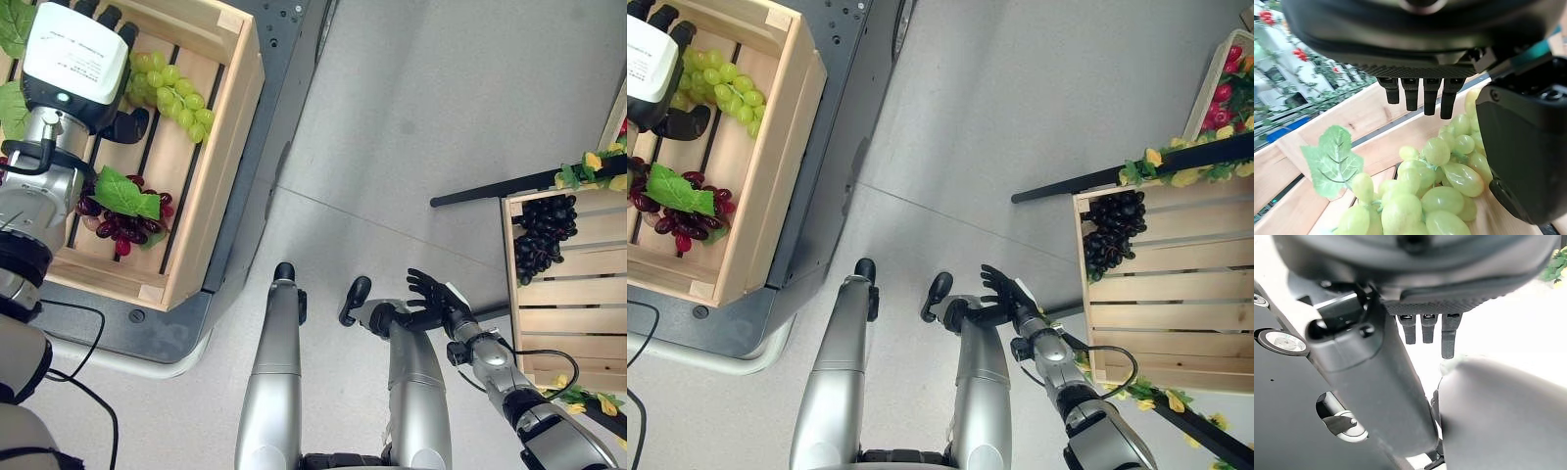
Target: Pick up the fruits from the basket on one side to the basket on the other side
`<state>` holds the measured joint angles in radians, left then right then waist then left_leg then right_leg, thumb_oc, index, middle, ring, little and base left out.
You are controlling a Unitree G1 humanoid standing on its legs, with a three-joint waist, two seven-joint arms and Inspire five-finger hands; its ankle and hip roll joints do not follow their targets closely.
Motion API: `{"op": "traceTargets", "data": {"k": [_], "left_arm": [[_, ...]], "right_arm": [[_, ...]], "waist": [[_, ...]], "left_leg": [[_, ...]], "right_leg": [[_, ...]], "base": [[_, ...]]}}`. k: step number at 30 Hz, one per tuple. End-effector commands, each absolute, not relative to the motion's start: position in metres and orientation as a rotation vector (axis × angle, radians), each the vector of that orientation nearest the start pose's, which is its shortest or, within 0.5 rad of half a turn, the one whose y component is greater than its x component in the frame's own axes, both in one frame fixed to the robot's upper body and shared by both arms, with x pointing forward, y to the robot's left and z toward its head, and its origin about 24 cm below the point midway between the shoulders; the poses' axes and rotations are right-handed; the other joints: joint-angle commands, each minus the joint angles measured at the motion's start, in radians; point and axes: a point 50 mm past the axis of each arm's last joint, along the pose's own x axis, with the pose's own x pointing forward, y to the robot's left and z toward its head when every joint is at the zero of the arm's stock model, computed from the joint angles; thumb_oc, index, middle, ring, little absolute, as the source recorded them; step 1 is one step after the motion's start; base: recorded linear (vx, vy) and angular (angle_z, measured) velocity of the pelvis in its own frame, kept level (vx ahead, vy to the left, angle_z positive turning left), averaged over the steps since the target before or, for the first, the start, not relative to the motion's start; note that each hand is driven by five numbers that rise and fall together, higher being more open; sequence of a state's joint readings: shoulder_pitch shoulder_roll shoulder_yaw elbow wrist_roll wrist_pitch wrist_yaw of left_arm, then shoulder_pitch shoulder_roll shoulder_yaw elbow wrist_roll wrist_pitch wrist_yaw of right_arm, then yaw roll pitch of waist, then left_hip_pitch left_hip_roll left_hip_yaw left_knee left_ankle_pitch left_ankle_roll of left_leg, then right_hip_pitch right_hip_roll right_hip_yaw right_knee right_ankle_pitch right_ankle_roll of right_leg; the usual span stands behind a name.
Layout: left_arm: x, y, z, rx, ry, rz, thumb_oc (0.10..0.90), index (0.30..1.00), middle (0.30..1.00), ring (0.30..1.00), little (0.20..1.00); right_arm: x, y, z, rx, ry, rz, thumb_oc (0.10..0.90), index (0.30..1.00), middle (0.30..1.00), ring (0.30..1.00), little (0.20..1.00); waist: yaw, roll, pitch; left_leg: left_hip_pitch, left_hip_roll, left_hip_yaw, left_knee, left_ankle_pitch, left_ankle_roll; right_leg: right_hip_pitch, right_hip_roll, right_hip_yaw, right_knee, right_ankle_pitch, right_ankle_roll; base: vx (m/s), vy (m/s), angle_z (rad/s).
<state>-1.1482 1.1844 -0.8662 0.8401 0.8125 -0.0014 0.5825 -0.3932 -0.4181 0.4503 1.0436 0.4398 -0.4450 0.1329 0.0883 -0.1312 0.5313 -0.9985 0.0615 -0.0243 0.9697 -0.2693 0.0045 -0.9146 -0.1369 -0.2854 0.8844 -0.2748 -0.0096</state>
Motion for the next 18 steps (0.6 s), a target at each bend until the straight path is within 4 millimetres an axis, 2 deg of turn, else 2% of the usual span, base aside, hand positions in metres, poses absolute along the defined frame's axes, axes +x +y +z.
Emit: {"op": "traceTargets", "data": {"k": [1, 6, 11, 12, 14, 18], "left_arm": [[0.329, 0.337, 0.341, 2.236, -0.508, 0.677, 0.800, 0.900, 0.900, 0.900, 0.900], [0.334, 0.332, 0.338, 2.283, -0.416, 0.527, 0.800, 0.900, 0.900, 0.900, 0.900], [0.333, 0.341, 0.339, 2.265, -0.227, 0.520, 0.800, 0.900, 0.900, 0.900, 0.900], [0.333, 0.341, 0.340, 2.264, -0.205, 0.519, 0.649, 0.674, 0.674, 0.674, 0.674], [0.333, 0.344, 0.339, 2.256, -0.147, 0.506, 0.400, 0.300, 0.300, 0.300, 0.300], [0.332, 0.344, 0.335, 2.241, -0.154, 0.483, 0.400, 0.300, 0.300, 0.300, 0.300]], "right_arm": [[0.269, -0.240, -0.033, -0.208, 0.233, 0.136, 0.800, 0.900, 0.900, 0.900, 0.900], [0.269, -0.244, -0.033, -0.209, 0.238, 0.129, 0.800, 0.900, 0.900, 0.900, 0.900], [0.267, -0.250, -0.030, -0.204, 0.227, 0.127, 0.800, 0.900, 0.900, 0.900, 0.900], [0.267, -0.250, -0.030, -0.201, 0.227, 0.122, 0.800, 0.900, 0.900, 0.900, 0.900], [0.265, -0.251, -0.030, -0.195, 0.228, 0.109, 0.800, 0.900, 0.900, 0.900, 0.900], [0.263, -0.255, -0.031, -0.191, 0.237, 0.096, 0.800, 0.900, 0.900, 0.900, 0.900]], "waist": [[0.002, 0.020, -0.011], [-0.002, 0.023, -0.011], [-0.009, 0.030, -0.011], [-0.010, 0.031, -0.011], [-0.014, 0.029, -0.011], [-0.012, 0.032, -0.011]], "left_leg": [[0.098, -0.060, 0.071, -0.202, 0.045, 0.081], [0.106, -0.057, 0.075, -0.210, 0.045, 0.081], [0.111, -0.053, 0.087, -0.221, 0.047, 0.080], [0.111, -0.052, 0.089, -0.221, 0.046, 0.080], [0.112, -0.051, 0.090, -0.216, 0.042, 0.081], [0.127, -0.048, 0.098, -0.229, 0.043, 0.079]], "right_leg": [[0.088, 0.025, -0.023, -0.043, 0.068, 0.023], [0.090, 0.026, -0.021, -0.050, 0.074, 0.028], [0.090, 0.021, -0.021, -0.061, 0.081, 0.031], [0.090, 0.019, -0.022, -0.060, 0.082, 0.031], [0.092, 0.019, -0.020, -0.066, 0.086, 0.035], [0.104, 0.016, -0.024, -0.071, 0.087, 0.036]], "base": [[0.00, 0.000, 0.00], [0.00, 0.000, 0.00], [0.00, 0.000, 0.00], [0.00, 0.000, 0.00], [0.00, 0.000, 0.00], [0.00, 0.000, 0.00]]}}
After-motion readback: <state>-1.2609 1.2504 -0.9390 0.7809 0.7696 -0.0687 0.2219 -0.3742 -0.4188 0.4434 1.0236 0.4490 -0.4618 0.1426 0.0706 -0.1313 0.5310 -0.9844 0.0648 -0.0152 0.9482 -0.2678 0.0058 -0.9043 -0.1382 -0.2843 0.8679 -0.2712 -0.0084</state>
